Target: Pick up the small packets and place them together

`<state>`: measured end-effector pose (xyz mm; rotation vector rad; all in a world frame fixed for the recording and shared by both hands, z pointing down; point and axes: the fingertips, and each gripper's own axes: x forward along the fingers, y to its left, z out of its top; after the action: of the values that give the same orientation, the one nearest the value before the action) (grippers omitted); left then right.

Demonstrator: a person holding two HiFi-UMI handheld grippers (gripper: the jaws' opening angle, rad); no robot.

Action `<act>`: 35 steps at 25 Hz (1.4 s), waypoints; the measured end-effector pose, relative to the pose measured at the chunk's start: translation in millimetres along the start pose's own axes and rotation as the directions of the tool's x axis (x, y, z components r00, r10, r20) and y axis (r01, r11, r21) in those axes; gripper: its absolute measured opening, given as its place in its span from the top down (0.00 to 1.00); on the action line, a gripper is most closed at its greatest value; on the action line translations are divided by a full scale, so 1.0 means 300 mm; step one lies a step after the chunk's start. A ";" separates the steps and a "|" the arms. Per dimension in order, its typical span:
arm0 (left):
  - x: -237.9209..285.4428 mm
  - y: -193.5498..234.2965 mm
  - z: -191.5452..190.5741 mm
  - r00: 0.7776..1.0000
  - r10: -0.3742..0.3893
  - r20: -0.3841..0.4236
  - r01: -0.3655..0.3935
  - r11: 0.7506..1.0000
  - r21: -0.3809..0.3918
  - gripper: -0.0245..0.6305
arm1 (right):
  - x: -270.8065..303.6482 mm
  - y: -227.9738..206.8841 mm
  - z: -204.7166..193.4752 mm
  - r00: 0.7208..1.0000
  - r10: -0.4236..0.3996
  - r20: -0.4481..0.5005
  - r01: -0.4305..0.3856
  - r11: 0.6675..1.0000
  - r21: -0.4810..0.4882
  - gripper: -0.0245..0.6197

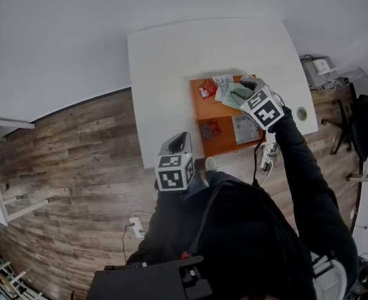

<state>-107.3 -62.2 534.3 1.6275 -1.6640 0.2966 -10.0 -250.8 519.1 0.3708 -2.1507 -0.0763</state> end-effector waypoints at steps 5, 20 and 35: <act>0.004 -0.014 0.017 1.000 -0.012 0.004 0.012 1.000 0.010 0.97 | -0.071 -0.034 0.049 0.997 -0.044 0.065 0.043 0.999 0.017 0.70; -0.015 -0.178 0.369 0.974 -0.126 0.191 0.097 0.984 0.151 0.97 | -0.564 -0.101 0.346 0.767 -0.326 0.553 0.119 0.919 0.376 0.81; -0.239 -0.404 0.739 0.837 -0.181 0.517 0.015 0.951 0.308 0.97 | -0.803 -0.064 0.415 0.586 -0.498 0.640 0.137 0.839 0.527 0.96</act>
<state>-82.8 -171.1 296.5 2.1617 -2.0094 0.0208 20.8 -209.3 252.2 1.1894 -2.9165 0.0473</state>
